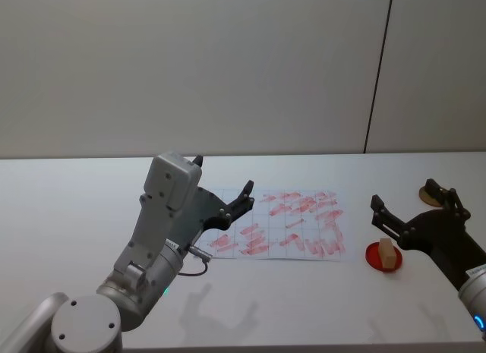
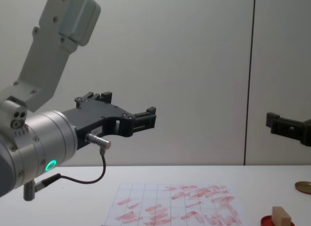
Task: Use the one hand to pick up the stamp and affix it onto the A4 paper.
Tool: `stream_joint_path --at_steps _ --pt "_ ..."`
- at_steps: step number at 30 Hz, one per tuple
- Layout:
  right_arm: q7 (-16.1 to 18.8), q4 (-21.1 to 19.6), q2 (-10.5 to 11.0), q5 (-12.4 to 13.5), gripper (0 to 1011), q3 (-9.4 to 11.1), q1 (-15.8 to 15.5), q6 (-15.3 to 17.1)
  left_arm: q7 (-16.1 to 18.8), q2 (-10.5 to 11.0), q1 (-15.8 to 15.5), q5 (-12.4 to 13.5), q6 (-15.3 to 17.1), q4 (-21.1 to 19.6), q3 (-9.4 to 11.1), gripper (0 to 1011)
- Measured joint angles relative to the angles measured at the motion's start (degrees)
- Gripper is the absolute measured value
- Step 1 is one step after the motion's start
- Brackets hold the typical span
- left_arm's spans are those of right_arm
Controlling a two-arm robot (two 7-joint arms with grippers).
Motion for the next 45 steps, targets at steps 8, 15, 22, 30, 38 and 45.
stream_joint_path --at_steps 8,15,22,30,38,45 --pt "0.0 0.0 0.0 0.0 1001 0.0 0.0 0.0 0.0 0.0 0.0 0.0 0.0 0.0 0.0 993" --pt "0.0 0.0 0.0 0.0 1001 0.0 0.0 0.0 0.0 0.0 0.0 0.0 0.0 0.0 0.0 993" --pt "0.0 0.0 0.0 0.0 1001 0.0 0.0 0.0 0.0 0.0 0.0 0.0 0.0 0.0 0.0 993" --pt "0.0 0.0 0.0 0.0 1001 0.0 0.0 0.0 0.0 0.0 0.0 0.0 0.0 0.0 0.0 993" --pt "-0.6 0.1 -0.3 -0.3 1001 0.0 0.2 1.0 0.0 0.0 0.0 0.0 0.0 0.0 0.0 993" --pt "-2.6 0.7 -1.3 -1.4 1001 -0.2 1.1 4.2 0.0 0.0 0.0 0.0 0.0 0.0 0.0 993"
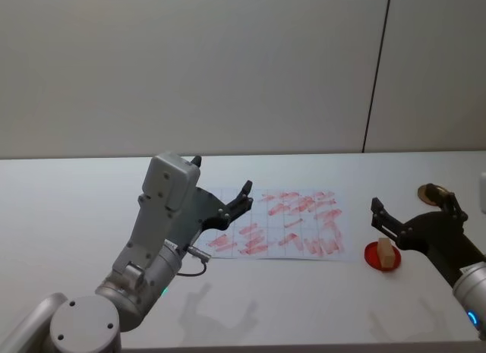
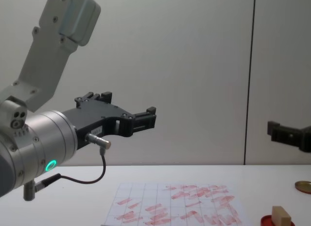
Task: Use the one hand to pick up the stamp and affix it onto the A4 paper.
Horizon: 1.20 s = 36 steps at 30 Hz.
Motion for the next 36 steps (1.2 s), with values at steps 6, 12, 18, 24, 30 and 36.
stream_joint_path --at_steps 6,12,18,24,30,36 --pt "-2.1 1.7 -1.1 -1.3 1001 -0.1 1.5 3.5 0.0 0.0 0.0 0.0 0.0 0.0 0.0 993" --pt "-4.0 4.2 -2.3 -2.1 1001 -0.1 3.3 6.9 0.0 0.0 0.0 0.0 0.0 0.0 0.0 993" --pt "-5.1 7.2 -3.5 -2.1 1001 0.2 5.5 9.7 0.0 0.0 0.0 0.0 0.0 0.0 0.0 993" --pt "-5.6 10.6 -4.5 -2.0 1001 0.5 7.6 11.4 0.0 0.0 0.0 0.0 0.0 0.0 0.0 993" --pt "-5.6 14.5 -5.6 -1.6 1001 0.7 9.8 12.5 0.0 0.0 0.0 0.0 0.0 0.0 0.0 993" --pt "-5.1 18.7 -6.6 -1.1 1001 0.8 12.0 13.0 0.0 0.0 0.0 0.0 0.0 0.0 0.0 993"
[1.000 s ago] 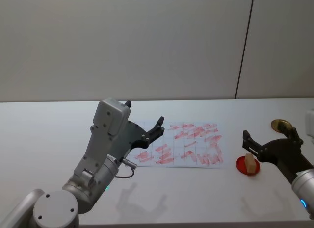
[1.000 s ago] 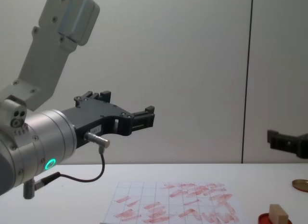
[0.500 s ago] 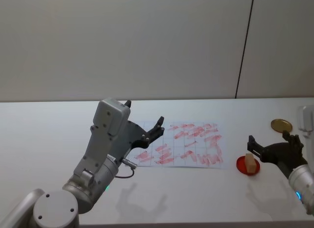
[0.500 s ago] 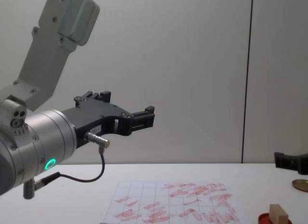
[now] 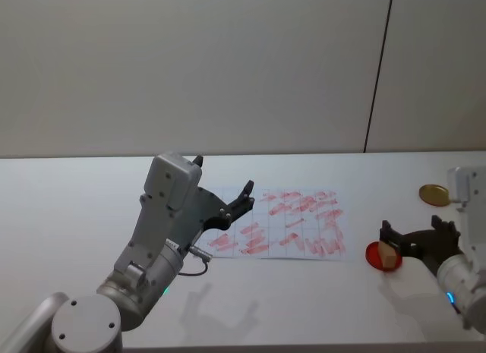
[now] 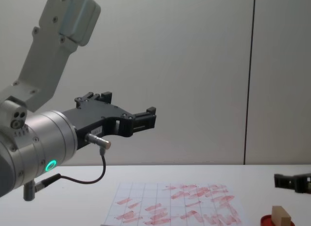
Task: Use the one hand to pick up the stamp and affix it onto the A4 paper.
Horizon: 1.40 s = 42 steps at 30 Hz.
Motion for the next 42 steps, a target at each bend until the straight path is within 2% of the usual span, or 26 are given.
stream_joint_path --at_steps 9,18,22,24,25,32,42 --pt "0.5 6.1 -1.6 0.8 1001 -0.2 2.8 0.2 0.0 0.0 0.0 0.0 0.0 0.0 0.0 993" --pt "0.5 10.2 -2.8 1.3 1001 -0.4 4.5 0.2 0.0 0.0 0.0 0.0 0.0 0.0 0.0 993" --pt "0.4 11.8 -3.2 1.4 960 -0.5 5.1 0.1 0.0 0.0 0.0 0.0 0.0 0.0 0.0 993" --pt "0.3 12.5 -3.4 1.5 885 -0.5 5.4 0.0 0.0 0.0 0.0 0.0 0.0 0.0 0.0 993" --pt "0.2 13.0 -3.5 1.5 885 -0.6 5.6 0.0 0.0 0.0 0.0 0.0 0.0 0.0 0.0 993" --pt "-0.5 14.9 -4.2 1.6 688 -0.6 6.4 0.0 0.0 0.0 0.0 0.0 0.0 0.0 0.0 993" --pt "-1.5 17.0 -4.9 1.9 345 -0.7 7.3 0.0 0.0 0.0 0.0 0.0 0.0 0.0 0.0 993"
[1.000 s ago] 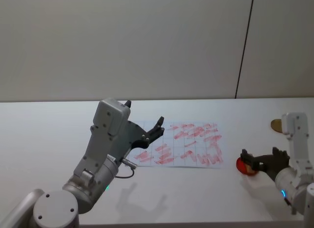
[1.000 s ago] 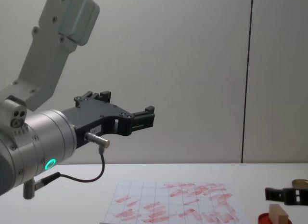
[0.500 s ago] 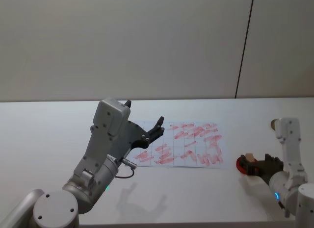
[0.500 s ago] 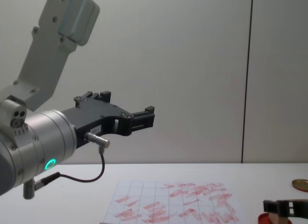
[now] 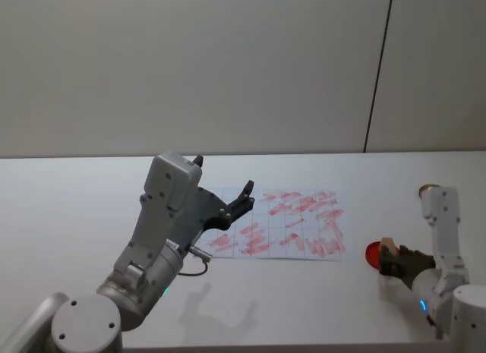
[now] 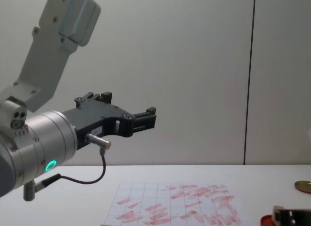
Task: Use the one hand to pick up the stamp and affix it onto the A4 paper.
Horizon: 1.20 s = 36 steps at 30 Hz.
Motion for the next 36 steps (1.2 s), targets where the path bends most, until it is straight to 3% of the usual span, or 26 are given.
stream_joint_path --at_steps 6,15,28,36 --pt "-0.3 1.0 -0.4 0.1 217 0.0 0.5 -0.1 0.0 0.0 0.0 0.0 0.0 0.0 0.0 993" --pt "-0.3 1.1 -0.8 -0.2 216 -0.1 0.9 -0.9 0.0 0.0 0.0 0.0 0.0 0.0 0.0 993" --pt "-0.2 -1.7 -0.8 -1.8 216 0.1 1.1 -1.0 0.0 0.0 0.0 0.0 0.0 0.0 0.0 993" --pt "0.0 -0.7 -0.9 -2.7 217 0.2 1.7 -0.7 0.0 0.0 0.0 0.0 0.0 0.0 0.0 993"
